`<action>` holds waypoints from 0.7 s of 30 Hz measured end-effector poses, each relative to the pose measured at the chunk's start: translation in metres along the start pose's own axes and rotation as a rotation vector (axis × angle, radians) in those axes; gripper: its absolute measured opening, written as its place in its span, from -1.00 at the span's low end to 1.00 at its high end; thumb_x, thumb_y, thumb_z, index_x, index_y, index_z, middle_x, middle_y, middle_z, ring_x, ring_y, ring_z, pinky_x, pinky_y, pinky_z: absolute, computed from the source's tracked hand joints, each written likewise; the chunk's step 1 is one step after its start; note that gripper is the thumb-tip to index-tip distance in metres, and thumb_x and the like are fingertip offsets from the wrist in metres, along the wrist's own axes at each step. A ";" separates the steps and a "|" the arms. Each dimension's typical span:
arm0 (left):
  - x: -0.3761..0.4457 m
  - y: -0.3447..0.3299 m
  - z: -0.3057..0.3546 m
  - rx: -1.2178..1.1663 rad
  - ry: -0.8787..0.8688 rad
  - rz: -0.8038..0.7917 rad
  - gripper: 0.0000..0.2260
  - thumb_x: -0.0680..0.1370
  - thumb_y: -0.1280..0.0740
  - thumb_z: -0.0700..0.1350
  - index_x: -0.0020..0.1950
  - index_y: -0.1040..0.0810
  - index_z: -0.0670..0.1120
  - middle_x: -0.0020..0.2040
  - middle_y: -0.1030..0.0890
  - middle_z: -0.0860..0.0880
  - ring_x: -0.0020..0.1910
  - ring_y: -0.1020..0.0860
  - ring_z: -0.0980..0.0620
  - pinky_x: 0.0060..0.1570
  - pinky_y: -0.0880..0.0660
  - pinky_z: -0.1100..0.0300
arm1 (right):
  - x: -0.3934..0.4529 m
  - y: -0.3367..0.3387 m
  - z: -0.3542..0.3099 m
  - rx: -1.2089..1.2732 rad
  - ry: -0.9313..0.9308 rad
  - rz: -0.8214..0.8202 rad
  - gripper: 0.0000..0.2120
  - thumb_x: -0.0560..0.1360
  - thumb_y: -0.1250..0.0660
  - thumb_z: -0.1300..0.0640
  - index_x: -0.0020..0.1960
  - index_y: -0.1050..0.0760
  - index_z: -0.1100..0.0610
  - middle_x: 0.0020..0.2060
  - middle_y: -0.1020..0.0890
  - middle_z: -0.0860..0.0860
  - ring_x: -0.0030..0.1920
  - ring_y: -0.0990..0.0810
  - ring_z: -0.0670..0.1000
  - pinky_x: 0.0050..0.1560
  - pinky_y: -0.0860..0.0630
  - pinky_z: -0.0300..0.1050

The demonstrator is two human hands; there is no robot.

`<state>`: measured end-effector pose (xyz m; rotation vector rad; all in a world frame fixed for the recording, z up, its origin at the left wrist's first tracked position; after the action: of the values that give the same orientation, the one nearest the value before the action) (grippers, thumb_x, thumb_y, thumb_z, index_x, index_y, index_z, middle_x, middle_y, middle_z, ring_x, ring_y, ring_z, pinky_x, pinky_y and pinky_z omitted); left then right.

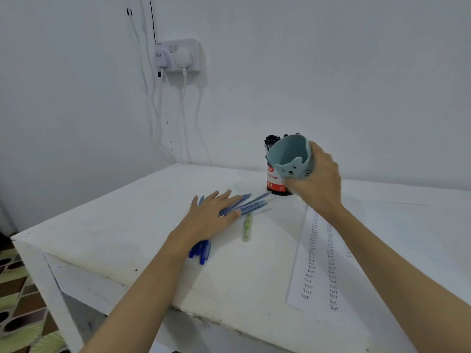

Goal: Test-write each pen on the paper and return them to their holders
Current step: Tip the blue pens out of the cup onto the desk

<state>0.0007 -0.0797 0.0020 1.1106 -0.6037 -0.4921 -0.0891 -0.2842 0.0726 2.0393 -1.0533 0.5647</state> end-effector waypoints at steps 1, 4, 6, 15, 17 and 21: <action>0.000 -0.001 0.004 -0.003 -0.011 -0.010 -0.59 0.62 -0.03 0.16 0.48 -0.16 0.24 0.53 -0.10 0.15 0.52 -0.02 0.10 0.46 0.17 -0.08 | -0.003 -0.008 -0.004 0.075 -0.017 -0.066 -0.14 0.21 -0.57 0.08 0.43 -0.27 0.05 0.20 -0.49 0.05 0.17 -0.46 0.10 0.13 -0.48 0.08; 0.002 -0.010 0.010 0.172 -0.015 -0.108 -0.55 0.61 0.00 0.20 0.50 -0.12 0.21 0.53 -0.11 0.15 0.52 -0.02 0.09 0.47 0.17 -0.07 | -0.012 -0.026 -0.018 0.212 -0.050 -0.191 -0.23 0.16 -0.61 0.07 0.31 -0.39 0.06 0.08 -0.58 0.00 0.05 -0.55 0.04 0.04 -0.55 0.04; 0.004 -0.012 0.011 0.183 -0.019 -0.155 -0.56 0.62 0.05 0.19 0.51 -0.09 0.20 0.54 -0.06 0.12 0.52 0.01 0.07 0.46 0.19 -0.10 | -0.013 -0.033 -0.024 0.259 -0.096 -0.228 -0.30 0.16 -0.61 0.08 0.25 -0.44 0.05 0.02 -0.58 -0.04 0.01 -0.54 0.01 0.02 -0.55 0.00; -0.011 0.011 -0.056 -0.100 0.136 -0.072 -0.55 0.63 -0.02 0.14 0.51 -0.13 0.10 0.55 -0.06 0.06 0.52 -0.04 0.06 0.48 0.08 0.02 | 0.021 -0.074 -0.064 0.490 -0.307 -0.469 -0.37 0.27 -0.57 0.20 0.16 -0.24 0.12 0.04 -0.48 0.01 0.01 -0.50 0.04 -0.30 -0.47 -0.16; -0.010 0.011 -0.063 -0.186 0.134 -0.083 -0.53 0.62 -0.06 0.13 0.52 -0.13 0.06 0.55 -0.06 0.06 0.51 -0.07 0.07 0.46 0.03 0.13 | 0.026 -0.094 -0.071 0.485 -0.309 -0.500 -0.38 0.32 -0.54 0.19 0.16 -0.18 0.12 0.00 -0.44 0.00 -0.01 -0.47 0.03 -0.32 -0.41 -0.18; -0.003 0.009 -0.069 -0.220 0.108 -0.067 -0.52 0.61 -0.08 0.14 0.51 -0.13 0.08 0.54 -0.06 0.11 0.50 -0.09 0.12 0.48 0.01 0.13 | 0.037 -0.136 -0.069 0.376 -0.251 -0.494 -0.33 0.32 -0.54 0.14 0.26 -0.21 0.14 0.10 -0.46 0.07 0.10 -0.47 0.10 0.00 -0.49 -0.03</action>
<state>0.0453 -0.0279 -0.0122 0.9431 -0.4085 -0.5392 0.0411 -0.1973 0.0821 2.6394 -0.5596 0.2630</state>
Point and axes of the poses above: each hand's wrist, its own x-axis towards the middle knuckle, its own y-axis out of the back of the hand, z = x × y, the point moved 7 cm from there along x, towards the middle knuckle
